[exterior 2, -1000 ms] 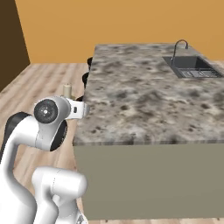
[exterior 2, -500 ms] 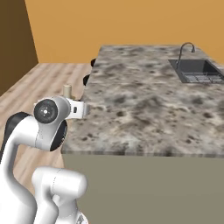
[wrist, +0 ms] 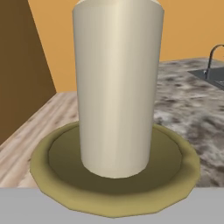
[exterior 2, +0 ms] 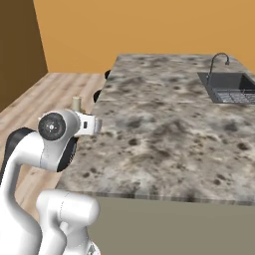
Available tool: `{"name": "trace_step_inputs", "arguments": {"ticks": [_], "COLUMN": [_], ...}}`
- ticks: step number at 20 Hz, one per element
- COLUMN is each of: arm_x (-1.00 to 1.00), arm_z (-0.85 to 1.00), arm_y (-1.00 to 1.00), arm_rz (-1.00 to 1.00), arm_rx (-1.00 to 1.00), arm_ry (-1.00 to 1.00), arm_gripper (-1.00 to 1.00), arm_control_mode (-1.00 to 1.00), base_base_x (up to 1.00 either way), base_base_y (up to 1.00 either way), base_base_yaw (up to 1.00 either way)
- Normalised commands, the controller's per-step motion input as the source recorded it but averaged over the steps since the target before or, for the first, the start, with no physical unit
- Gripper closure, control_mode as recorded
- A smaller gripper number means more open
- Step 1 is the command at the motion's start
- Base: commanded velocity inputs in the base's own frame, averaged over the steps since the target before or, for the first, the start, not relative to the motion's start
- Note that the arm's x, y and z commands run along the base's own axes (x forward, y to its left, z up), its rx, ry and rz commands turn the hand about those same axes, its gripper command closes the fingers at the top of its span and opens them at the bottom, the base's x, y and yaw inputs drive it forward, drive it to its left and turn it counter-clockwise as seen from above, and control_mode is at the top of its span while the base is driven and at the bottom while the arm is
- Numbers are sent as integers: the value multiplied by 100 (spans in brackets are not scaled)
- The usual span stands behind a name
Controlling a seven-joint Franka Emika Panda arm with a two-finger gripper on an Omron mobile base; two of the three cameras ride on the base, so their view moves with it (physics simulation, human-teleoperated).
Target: Get the candle and the liquor from the cabinet and move them to the dining counter.
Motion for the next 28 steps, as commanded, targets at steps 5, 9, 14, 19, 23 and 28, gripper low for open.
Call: {"name": "trace_step_inputs", "arguments": {"ticks": [5,9,14,19,23,28], "arm_x": [0,0,0,0,0,0], "arm_z": [0,0,0,0,0,0], "arm_y": [0,0,0,0,0,0], "arm_rz": [0,0,0,0,0,0], "arm_rx": [0,0,0,0,0,0], "arm_ry": [0,0,0,0,0,0], "arm_gripper": [100,100,100,100,100,100], "arm_control_mode": [100,100,100,100,-100,-100], "base_base_x": [62,55,0,0,0,0], "base_base_y": [-16,-10,-1,0,0,0], "base_base_yaw": [13,14,0,0,0,0]}}
